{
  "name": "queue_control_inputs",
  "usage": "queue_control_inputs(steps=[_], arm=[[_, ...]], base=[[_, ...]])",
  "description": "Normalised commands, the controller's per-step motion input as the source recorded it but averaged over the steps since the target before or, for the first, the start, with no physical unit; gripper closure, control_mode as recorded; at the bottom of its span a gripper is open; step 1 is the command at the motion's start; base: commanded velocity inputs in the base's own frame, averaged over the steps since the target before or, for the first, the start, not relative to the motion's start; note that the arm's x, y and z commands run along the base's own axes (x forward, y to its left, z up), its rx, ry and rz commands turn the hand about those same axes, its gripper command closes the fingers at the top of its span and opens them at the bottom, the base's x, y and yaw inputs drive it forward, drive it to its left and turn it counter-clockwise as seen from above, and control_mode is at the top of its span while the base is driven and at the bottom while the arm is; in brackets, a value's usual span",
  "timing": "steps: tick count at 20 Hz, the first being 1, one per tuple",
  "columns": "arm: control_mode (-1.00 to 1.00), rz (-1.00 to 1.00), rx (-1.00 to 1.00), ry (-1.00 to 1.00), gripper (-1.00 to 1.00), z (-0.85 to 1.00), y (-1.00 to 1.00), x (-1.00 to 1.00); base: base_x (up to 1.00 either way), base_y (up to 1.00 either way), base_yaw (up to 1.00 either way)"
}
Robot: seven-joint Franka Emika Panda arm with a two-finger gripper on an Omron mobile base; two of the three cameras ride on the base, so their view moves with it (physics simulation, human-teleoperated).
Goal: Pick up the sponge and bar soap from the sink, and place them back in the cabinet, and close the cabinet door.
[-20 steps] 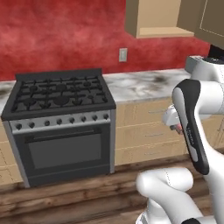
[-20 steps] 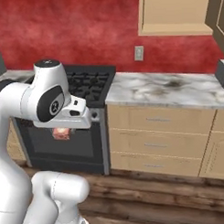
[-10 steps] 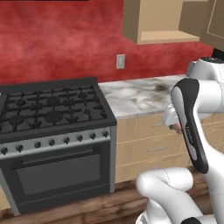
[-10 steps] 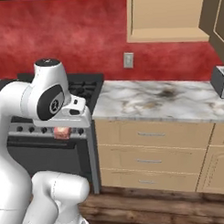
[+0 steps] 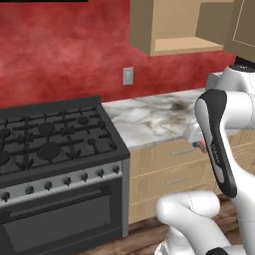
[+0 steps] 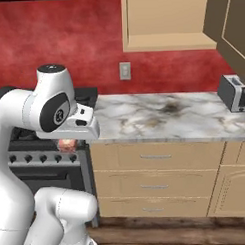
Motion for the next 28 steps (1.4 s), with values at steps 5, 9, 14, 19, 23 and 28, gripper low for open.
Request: queue_control_inputs(steps=[5,9,14,19,23,28], arm=[[1.00,0.00,0.00,0.00,1.00,0.00,0.00,0.00],[1.00,0.00,0.00,0.00,1.00,0.00,0.00,0.00],[1.00,0.00,0.00,0.00,1.00,0.00,0.00,0.00],[1.00,0.00,0.00,0.00,1.00,0.00,0.00,0.00],[1.00,0.00,0.00,0.00,1.00,0.00,0.00,0.00],[1.00,0.00,0.00,0.00,1.00,0.00,0.00,0.00]], base=[[0.60,-0.24,-0.19],[0.56,-0.51,-0.09],[0.43,-0.55,-0.01],[0.38,-0.47,0.00],[0.50,-0.13,0.00],[0.63,-0.02,0.00]])
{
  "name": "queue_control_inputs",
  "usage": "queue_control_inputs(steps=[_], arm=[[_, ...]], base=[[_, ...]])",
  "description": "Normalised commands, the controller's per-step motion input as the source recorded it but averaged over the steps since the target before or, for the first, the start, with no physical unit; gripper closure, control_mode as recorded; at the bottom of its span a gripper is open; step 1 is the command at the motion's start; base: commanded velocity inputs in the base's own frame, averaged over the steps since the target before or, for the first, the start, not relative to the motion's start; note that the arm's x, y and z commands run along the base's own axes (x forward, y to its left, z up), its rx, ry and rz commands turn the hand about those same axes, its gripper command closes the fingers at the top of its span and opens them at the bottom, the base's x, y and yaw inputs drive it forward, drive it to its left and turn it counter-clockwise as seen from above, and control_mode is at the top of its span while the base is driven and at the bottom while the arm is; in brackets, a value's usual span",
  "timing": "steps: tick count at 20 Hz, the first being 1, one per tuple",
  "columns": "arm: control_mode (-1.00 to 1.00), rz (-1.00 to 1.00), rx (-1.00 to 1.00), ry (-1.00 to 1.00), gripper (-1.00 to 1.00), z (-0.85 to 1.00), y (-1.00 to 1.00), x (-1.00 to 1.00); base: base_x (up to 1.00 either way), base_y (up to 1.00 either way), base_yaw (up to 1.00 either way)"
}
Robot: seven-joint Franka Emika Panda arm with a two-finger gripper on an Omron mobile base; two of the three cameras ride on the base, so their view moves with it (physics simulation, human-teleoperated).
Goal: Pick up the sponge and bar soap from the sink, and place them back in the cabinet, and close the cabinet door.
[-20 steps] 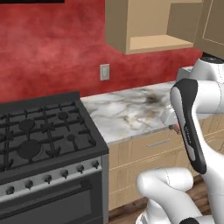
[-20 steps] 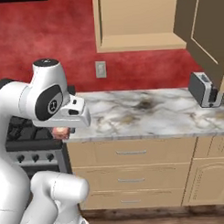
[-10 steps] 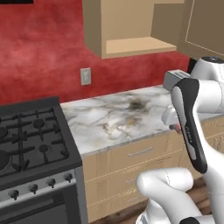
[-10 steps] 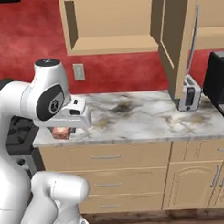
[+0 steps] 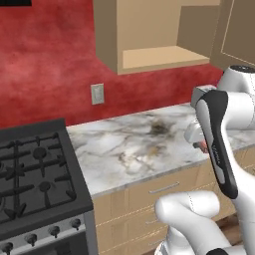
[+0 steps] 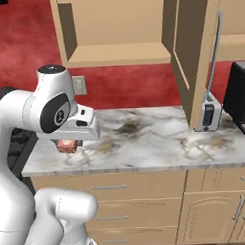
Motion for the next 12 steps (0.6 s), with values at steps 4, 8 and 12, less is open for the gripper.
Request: queue_control_inputs(steps=[4,8,12], arm=[[1.00,0.00,0.00,0.00,1.00,0.00,0.00,0.00],[1.00,0.00,0.00,0.00,1.00,0.00,0.00,0.00],[1.00,0.00,0.00,0.00,1.00,0.00,0.00,0.00]], base=[[0.45,-0.03,0.00],[0.34,0.00,0.00],[0.27,-0.21,0.07]])
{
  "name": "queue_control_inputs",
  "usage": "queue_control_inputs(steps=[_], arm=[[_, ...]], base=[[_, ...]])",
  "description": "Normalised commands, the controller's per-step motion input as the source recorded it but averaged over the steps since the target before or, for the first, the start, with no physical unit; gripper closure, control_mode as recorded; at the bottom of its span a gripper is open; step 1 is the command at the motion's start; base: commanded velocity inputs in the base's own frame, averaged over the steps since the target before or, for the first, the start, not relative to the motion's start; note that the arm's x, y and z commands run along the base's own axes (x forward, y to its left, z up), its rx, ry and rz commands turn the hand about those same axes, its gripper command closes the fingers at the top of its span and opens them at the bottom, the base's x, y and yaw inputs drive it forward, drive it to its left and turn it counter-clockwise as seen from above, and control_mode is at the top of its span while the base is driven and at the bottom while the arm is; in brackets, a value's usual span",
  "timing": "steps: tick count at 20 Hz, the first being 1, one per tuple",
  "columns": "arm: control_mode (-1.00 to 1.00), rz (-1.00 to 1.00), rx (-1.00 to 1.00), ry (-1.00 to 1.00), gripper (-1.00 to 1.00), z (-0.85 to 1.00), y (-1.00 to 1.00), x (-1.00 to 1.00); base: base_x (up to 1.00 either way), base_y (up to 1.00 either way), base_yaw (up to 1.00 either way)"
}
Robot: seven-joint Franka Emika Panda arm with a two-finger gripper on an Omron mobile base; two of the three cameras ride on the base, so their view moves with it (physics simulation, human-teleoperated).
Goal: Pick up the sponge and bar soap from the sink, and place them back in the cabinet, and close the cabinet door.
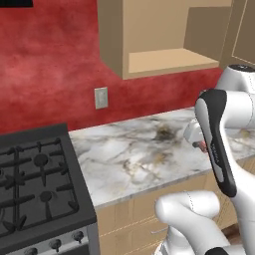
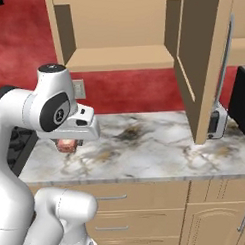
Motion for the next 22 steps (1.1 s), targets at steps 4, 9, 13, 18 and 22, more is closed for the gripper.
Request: queue_control_inputs(steps=[4,9,13,18,22], arm=[[1.00,0.00,0.00,0.00,1.00,0.00,0.00,0.00],[1.00,0.00,0.00,0.00,1.00,0.00,0.00,0.00],[1.00,0.00,0.00,0.00,1.00,0.00,0.00,0.00],[1.00,0.00,0.00,0.00,1.00,0.00,0.00,0.00],[1.00,0.00,0.00,0.00,1.00,0.00,0.00,0.00]], base=[[0.15,-0.43,0.19],[0.11,-0.39,0.19],[0.15,-0.15,0.12],[0.16,0.00,0.02],[0.19,0.00,0.00]])
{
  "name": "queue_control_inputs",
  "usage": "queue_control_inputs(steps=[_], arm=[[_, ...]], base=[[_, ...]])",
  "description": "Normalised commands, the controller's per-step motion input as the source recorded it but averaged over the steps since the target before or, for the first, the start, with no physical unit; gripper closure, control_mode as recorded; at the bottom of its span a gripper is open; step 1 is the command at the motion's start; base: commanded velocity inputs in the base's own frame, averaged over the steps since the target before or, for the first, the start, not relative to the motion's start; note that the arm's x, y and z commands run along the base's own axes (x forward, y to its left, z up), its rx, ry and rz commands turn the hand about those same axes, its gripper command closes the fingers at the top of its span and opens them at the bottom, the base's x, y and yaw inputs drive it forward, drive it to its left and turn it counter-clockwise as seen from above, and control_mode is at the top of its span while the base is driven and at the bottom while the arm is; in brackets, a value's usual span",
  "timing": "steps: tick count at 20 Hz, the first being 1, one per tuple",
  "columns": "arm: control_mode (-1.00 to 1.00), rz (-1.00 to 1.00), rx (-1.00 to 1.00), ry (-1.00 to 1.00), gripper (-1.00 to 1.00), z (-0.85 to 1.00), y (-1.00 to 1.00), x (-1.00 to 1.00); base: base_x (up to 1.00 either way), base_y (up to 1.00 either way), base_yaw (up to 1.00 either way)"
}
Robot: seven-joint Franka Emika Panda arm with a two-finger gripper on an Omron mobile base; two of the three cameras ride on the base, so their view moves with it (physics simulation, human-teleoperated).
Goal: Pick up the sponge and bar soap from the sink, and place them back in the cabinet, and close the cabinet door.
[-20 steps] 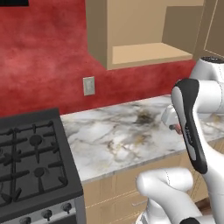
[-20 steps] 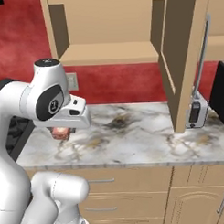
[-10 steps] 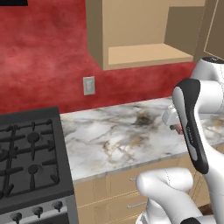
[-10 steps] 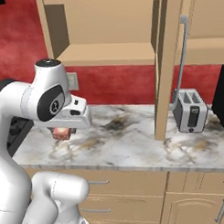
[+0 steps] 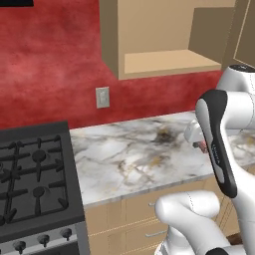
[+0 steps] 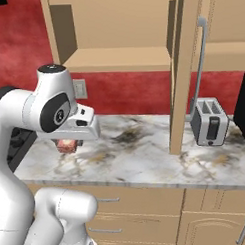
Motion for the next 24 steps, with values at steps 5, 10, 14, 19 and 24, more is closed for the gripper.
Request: queue_control_inputs(steps=[5,10,14,19,24], arm=[[1.00,0.00,0.00,0.00,1.00,0.00,0.00,0.00],[-1.00,0.00,0.00,-0.07,1.00,0.13,0.02,0.08],[-1.00,0.00,0.00,-0.04,1.00,0.54,0.07,0.24],[-1.00,0.00,0.00,-0.01,1.00,0.63,0.00,0.22],[-1.00,0.00,0.00,0.00,1.00,0.52,0.00,0.34]], base=[[0.07,0.05,0.00],[0.01,0.00,0.00],[0.00,0.00,0.00],[0.00,0.00,0.00],[0.00,0.00,0.00]])
